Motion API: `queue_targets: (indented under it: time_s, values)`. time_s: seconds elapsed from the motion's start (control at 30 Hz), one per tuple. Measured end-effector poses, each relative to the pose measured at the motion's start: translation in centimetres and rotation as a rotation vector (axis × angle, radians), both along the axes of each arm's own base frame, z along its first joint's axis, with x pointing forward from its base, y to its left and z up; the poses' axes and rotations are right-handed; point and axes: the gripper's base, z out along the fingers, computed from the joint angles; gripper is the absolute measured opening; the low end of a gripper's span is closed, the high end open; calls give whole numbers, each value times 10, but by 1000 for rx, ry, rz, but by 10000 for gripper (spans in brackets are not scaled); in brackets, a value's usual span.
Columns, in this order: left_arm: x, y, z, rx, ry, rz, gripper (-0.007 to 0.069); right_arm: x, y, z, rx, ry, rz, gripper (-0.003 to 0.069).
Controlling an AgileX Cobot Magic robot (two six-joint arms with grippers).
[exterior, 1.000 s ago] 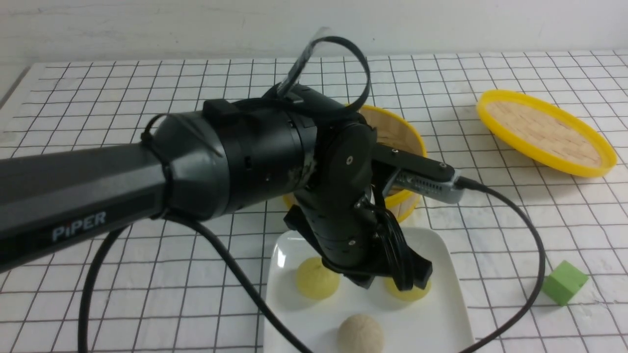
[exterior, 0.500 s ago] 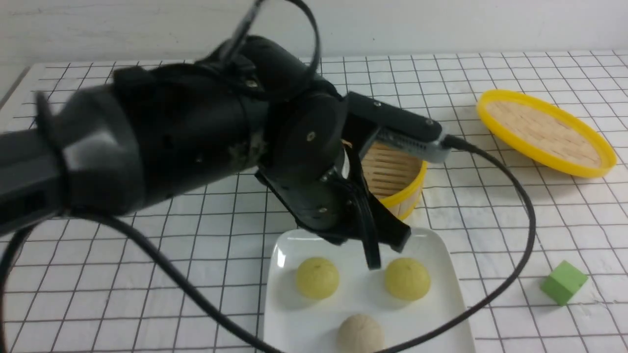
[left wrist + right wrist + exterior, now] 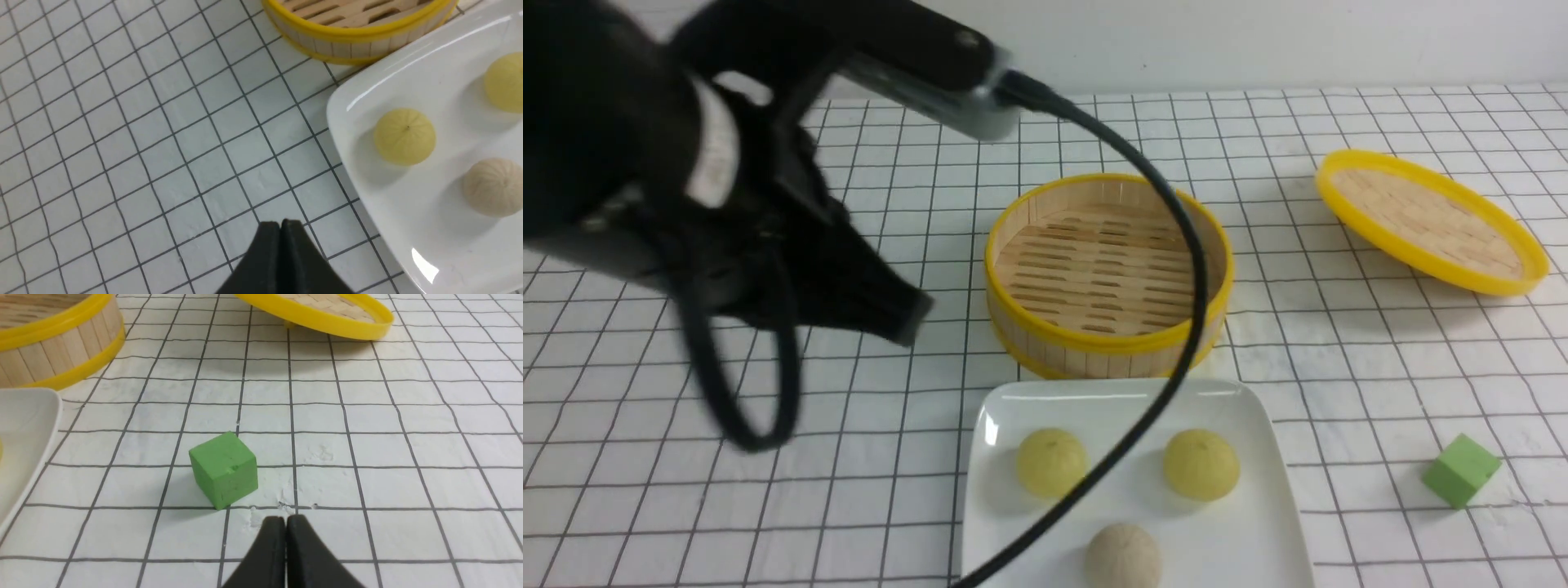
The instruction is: Put the steamed buns into the plate on the white-black tablecloth.
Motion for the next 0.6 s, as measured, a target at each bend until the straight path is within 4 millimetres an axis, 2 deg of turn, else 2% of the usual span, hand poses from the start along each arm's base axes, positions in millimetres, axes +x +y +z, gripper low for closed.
queue_targets:
  time_s: [0.13, 0.17, 0.3, 0.37, 0.47, 0.6]
  values:
    - [-33, 40, -2, -110, -27, 77, 2, 0, -1, 0, 0, -1, -18, 30]
    - [-43, 52, -10, -152, -29, 106, 2, 0, -1, 0, 0, -1, -20, 30]
    - [-63, 73, -38, -274, -50, 144, 2, 0, -1, 0, 0, -1, -20, 31]
    - [-71, 80, -62, -363, -66, 149, 2, 0, -1, 0, 0, -1, -20, 31]
    - [-78, 80, -84, -557, -130, 103, 3, 0, -1, 0, 0, -1, -20, 33]
    - [-83, 75, -93, -749, -200, 25, 9, 0, -1, 0, 1, -1, -20, 38]
